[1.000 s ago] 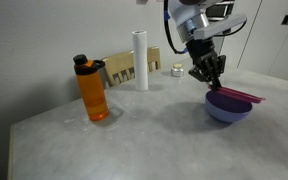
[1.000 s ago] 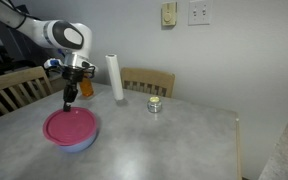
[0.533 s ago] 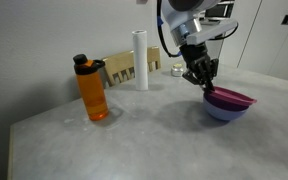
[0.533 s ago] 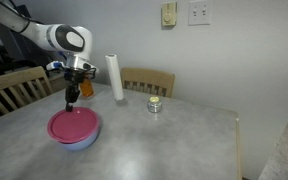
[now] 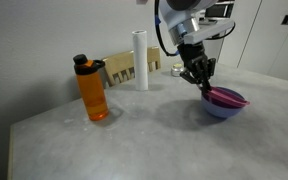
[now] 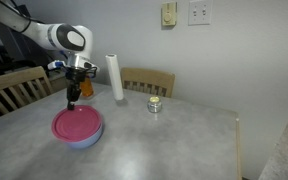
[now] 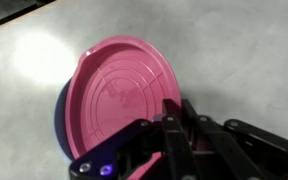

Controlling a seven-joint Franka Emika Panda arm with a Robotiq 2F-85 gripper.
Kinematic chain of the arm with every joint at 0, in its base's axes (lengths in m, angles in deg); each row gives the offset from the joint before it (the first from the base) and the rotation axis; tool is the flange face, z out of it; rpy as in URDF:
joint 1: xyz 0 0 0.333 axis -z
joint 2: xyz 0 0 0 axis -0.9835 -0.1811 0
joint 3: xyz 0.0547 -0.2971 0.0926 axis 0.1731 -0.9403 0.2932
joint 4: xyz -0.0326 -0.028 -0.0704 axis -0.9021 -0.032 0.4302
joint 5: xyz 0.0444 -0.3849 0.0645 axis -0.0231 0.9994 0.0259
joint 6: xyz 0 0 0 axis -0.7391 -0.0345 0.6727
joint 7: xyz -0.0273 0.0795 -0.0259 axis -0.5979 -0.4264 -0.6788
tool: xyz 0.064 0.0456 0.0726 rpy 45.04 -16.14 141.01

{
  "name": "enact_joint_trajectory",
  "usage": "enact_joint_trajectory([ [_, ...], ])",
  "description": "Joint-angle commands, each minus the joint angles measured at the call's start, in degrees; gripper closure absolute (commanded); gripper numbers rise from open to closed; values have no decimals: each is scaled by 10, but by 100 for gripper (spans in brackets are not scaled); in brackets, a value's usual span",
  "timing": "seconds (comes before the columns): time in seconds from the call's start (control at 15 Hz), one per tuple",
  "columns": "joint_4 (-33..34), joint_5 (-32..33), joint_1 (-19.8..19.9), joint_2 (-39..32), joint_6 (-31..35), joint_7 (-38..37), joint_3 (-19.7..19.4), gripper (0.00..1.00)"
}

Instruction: Put the pink plate on the blue bowl

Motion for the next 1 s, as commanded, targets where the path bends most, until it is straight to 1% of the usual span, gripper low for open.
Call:
enact_joint_trajectory([
  [0.0, 20, -4, -2, -17, 4, 2, -2, 91],
  [0.07, 23, -4, -2, -21, 6, 2, -2, 91],
  [0.13, 25, -5, -2, -24, 7, 3, -1, 97],
  [0.2, 26, -7, -2, -26, 8, 4, -1, 100],
  [0.27, 28, -8, -2, -29, 10, 5, 0, 100],
  [0.33, 31, -8, -2, -30, 10, 6, 0, 98],
  [0.93, 54, -18, 0, -51, 25, 13, 4, 98],
])
